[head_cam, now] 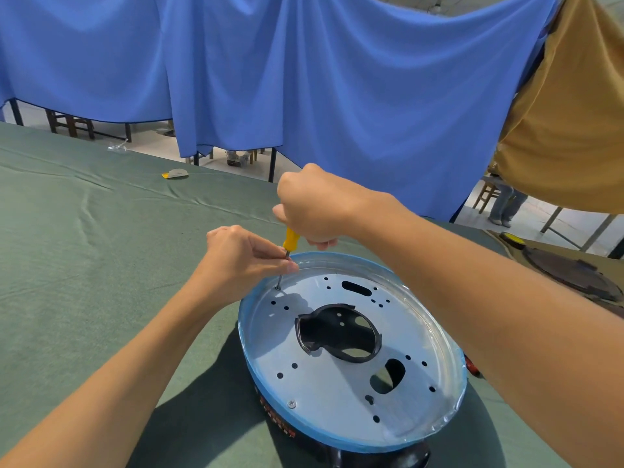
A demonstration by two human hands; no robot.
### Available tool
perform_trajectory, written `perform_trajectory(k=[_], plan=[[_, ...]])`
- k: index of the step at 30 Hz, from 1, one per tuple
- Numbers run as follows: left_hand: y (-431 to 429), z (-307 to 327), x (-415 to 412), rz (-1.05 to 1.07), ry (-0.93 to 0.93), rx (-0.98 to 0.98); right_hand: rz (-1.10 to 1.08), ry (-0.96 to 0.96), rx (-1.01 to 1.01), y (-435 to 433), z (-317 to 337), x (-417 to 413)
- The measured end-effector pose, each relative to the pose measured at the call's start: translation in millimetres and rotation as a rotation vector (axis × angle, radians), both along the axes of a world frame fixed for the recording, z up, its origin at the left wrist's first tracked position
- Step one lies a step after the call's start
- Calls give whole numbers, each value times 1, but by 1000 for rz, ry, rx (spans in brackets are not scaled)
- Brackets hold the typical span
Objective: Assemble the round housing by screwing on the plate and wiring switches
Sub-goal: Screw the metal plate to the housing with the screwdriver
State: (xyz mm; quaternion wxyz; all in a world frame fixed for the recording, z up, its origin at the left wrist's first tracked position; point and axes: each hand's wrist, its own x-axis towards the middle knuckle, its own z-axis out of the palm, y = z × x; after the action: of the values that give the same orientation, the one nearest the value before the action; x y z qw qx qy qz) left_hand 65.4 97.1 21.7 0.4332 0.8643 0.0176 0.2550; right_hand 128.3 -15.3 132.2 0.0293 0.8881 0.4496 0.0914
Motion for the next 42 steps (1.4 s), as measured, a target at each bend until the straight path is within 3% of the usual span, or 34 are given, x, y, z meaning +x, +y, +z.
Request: perform_trajectory(k=[8, 13, 17, 25, 35, 42], plan=[[9, -2, 0, -100, 68, -48, 143, -1, -58, -1, 12, -6], [3, -5, 1, -81, 37, -80, 47, 22, 29, 2, 2, -3], [1, -5, 6, -30, 17, 35, -11, -11, 34, 3, -3, -2], [6, -4, 6, -117, 123, 50, 105, 33, -222, 0, 19, -15], [10, -4, 3, -241, 117, -22, -96, 88, -194, 27, 9, -21], [8, -9, 10, -52, 18, -8, -171, 258, -175, 23, 11, -10]])
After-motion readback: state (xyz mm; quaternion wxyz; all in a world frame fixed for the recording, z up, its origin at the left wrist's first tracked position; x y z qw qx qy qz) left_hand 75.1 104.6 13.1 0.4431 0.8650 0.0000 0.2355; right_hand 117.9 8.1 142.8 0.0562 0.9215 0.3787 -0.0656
